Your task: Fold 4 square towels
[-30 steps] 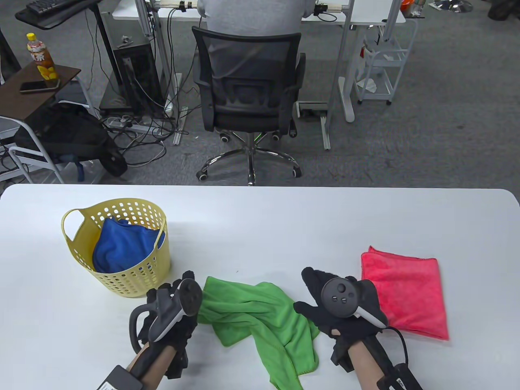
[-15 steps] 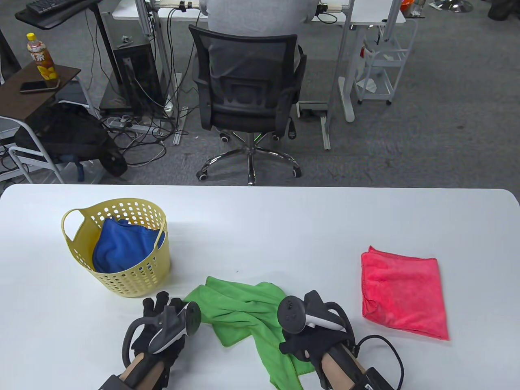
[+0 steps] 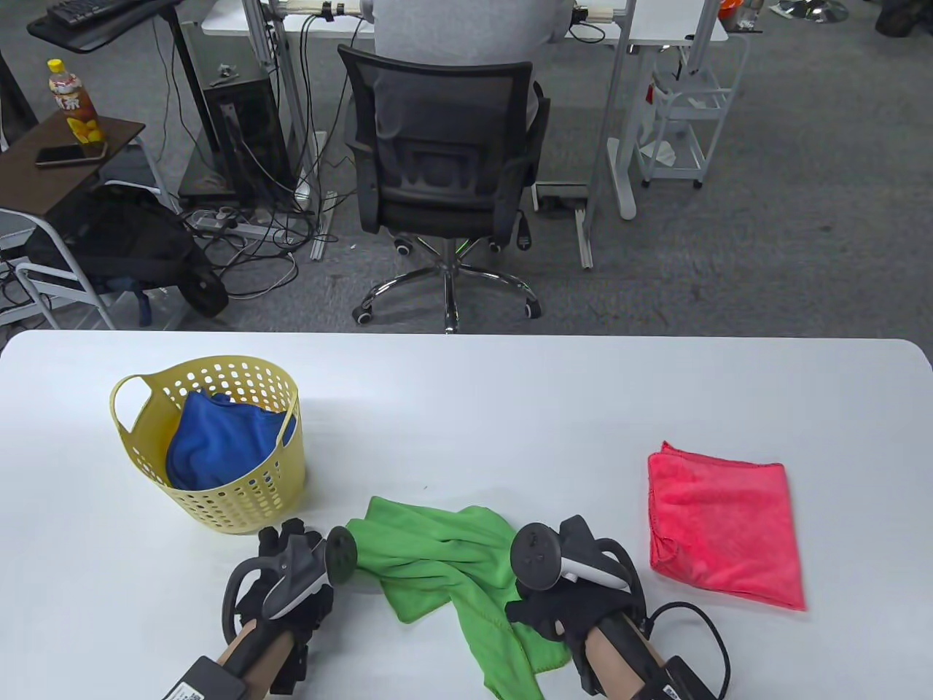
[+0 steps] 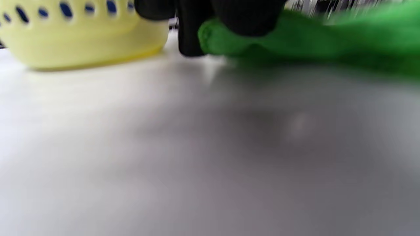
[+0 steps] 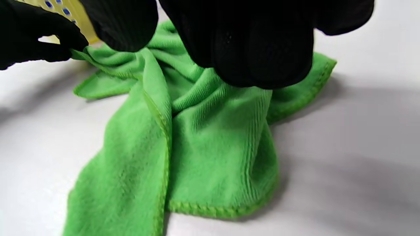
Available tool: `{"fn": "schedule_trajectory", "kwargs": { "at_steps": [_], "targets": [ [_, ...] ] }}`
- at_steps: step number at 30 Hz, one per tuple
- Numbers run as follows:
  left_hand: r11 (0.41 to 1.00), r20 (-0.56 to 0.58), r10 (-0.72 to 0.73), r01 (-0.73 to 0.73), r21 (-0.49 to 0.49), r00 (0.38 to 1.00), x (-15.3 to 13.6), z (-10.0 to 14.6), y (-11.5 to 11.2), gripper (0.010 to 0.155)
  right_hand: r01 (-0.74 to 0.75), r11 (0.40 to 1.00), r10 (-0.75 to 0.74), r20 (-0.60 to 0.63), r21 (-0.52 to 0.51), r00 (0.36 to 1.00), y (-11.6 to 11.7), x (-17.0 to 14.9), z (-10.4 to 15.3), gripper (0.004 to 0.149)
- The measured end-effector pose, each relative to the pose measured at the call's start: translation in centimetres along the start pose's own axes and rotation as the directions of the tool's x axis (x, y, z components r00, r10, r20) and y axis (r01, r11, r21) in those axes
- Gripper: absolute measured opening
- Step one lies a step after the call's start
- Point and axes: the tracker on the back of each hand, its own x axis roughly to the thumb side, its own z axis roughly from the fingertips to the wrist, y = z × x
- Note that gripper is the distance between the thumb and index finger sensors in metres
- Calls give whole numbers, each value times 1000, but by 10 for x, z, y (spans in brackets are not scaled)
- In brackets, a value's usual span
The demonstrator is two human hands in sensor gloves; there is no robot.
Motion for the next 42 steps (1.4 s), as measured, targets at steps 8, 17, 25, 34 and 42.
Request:
{"fn": "schedule_trajectory", "kwargs": {
  "at_steps": [8, 17, 25, 34, 42],
  "targets": [
    [947, 172, -19, -38, 319, 985, 47, 48, 140, 43, 166, 982, -149, 161, -95, 976, -15, 9, 12, 73],
    [816, 182, -126, -2, 578, 975, 118, 95, 243, 40, 293, 954, -299, 317, 68, 900, 14, 50, 5, 89],
    [787, 64, -128, 62, 613, 990, 86, 87, 263, 42, 325, 945, -320, 259, 25, 911, 9, 2, -10, 36],
    [951, 152, -101, 51, 304, 983, 19, 82, 233, 52, 229, 654, -251, 78, -721, 965, -98, -77, 114, 38],
    [888, 85, -220, 164, 431, 972, 25, 108, 237, 44, 2, 428, -46, -20, -904, 999, -124, -40, 212, 35]
  ]
}}
